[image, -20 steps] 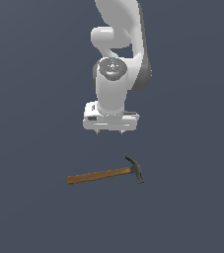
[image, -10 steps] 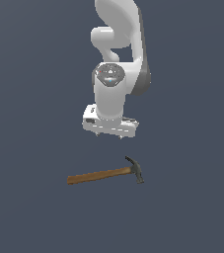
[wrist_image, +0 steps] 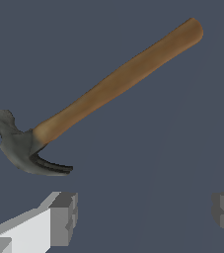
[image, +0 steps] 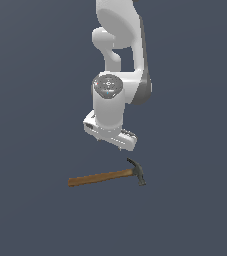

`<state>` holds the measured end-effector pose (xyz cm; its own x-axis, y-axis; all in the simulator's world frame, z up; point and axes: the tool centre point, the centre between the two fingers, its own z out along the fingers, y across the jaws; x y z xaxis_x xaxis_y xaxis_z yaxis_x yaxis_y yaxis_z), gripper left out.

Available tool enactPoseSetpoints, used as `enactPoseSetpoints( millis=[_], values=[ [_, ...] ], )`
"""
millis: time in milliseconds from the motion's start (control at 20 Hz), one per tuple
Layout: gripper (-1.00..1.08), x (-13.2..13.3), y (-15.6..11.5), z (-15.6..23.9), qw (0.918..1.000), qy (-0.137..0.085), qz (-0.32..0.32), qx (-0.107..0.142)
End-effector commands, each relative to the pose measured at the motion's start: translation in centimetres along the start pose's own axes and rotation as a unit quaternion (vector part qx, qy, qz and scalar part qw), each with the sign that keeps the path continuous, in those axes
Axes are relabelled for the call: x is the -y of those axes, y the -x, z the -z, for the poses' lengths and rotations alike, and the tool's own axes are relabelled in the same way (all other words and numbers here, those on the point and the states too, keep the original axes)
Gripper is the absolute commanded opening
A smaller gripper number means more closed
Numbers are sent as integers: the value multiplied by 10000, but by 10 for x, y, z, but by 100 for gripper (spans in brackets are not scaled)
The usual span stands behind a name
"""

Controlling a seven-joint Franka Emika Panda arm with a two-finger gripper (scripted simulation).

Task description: Pick up the object and move it to a goal position.

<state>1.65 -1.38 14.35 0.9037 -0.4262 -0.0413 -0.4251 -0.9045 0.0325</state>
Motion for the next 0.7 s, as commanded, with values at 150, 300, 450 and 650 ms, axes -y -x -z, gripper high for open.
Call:
enactPoseSetpoints(
  millis=[150,300,450,650],
  values=[
    [100,3,-12,-10,9966,-43,-818,-6],
    [100,5,-18,-15,9921,-63,-1255,-10],
    [100,7,-25,-21,9856,-83,-1688,-15],
    [100,9,-33,-28,9741,-108,-2257,-22]
  ],
)
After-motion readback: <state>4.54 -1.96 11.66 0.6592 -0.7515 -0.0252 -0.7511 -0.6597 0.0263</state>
